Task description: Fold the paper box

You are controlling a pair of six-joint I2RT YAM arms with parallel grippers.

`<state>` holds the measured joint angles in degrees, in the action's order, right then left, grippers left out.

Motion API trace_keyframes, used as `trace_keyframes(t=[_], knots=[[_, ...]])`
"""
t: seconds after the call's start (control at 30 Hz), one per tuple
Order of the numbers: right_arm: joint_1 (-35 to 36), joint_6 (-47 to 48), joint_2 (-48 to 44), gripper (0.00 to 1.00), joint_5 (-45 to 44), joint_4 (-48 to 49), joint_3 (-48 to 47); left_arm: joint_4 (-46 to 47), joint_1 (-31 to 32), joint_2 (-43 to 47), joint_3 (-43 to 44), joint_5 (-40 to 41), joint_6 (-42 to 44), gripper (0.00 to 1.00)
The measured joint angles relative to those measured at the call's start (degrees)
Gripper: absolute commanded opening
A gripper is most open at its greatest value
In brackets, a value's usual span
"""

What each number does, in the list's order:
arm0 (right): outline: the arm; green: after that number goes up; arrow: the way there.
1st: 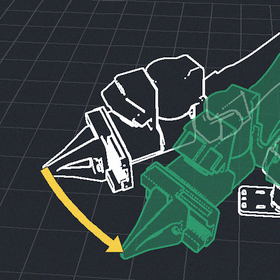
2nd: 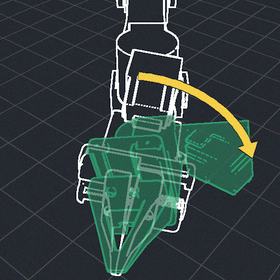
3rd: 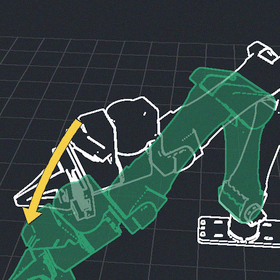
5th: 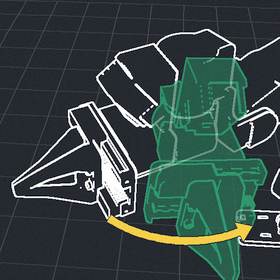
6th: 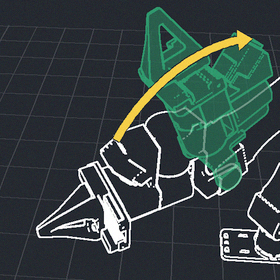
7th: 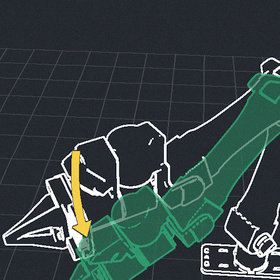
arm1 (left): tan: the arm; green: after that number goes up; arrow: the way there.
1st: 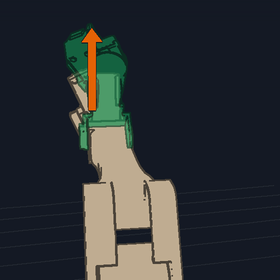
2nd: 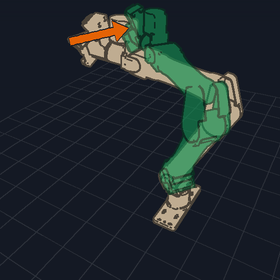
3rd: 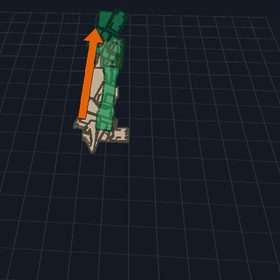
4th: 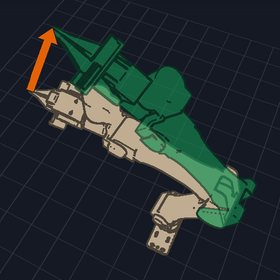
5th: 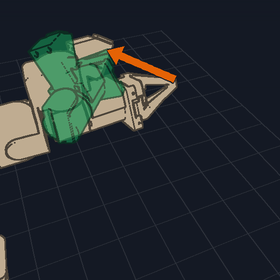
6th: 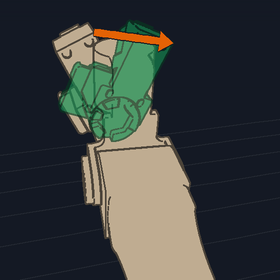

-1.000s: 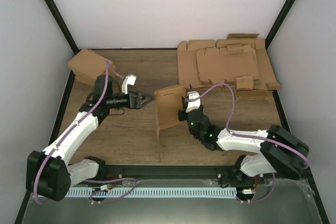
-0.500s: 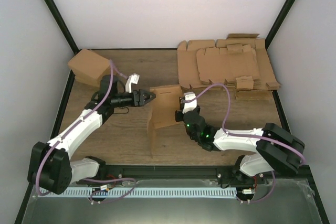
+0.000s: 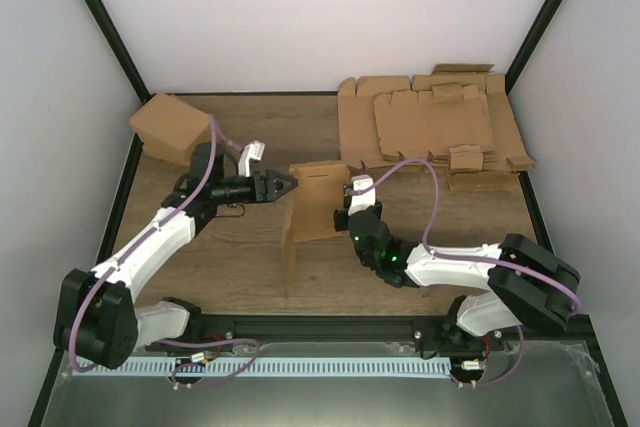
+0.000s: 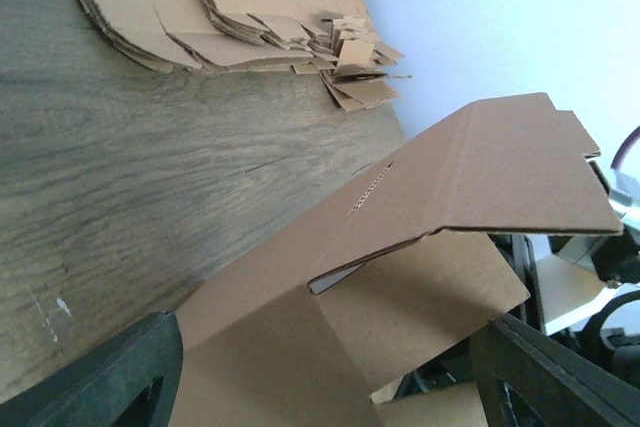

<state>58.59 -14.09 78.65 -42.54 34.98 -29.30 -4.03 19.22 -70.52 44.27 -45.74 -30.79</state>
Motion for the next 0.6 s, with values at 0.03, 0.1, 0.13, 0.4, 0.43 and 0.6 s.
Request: trace_keyframes(t=[0.03, 0.1, 0.13, 0.4, 0.43, 0.6], knots=[[0.0, -0.1, 0.1, 0.01, -0.3, -0.2, -0.1, -0.5, -0.1, 0.5, 0.0, 0.3, -0.6, 0.81], [0.0, -0.3, 0.3, 0.01, -0.7, -0.4, -0.3, -0.9, -0.5, 1.6, 0.0, 0.8, -1.7, 0.72], [0.0, -0.3, 0.3, 0.01, -0.7, -0.5, -0.3, -0.8, -0.7, 2.2, 0.0, 0.9, -2.6, 0.69], [0.1, -0.5, 1.2, 0.01, -1.0, -1.7, -1.7, 2.4, -1.5, 3.8, -1.6, 1.6, -7.0, 0.68], [0.1, -0.5, 1.4, 0.01, -1.1, -1.8, -1.9, 2.6, -1.5, 3.8, -1.9, 1.7, -7.3, 0.68], [0.1, -0.6, 1.6, 0.01, -1.5, -2.2, -2.3, 4.2, -2.0, 5.2, -3.8, 2.3, -9.4, 0.84]])
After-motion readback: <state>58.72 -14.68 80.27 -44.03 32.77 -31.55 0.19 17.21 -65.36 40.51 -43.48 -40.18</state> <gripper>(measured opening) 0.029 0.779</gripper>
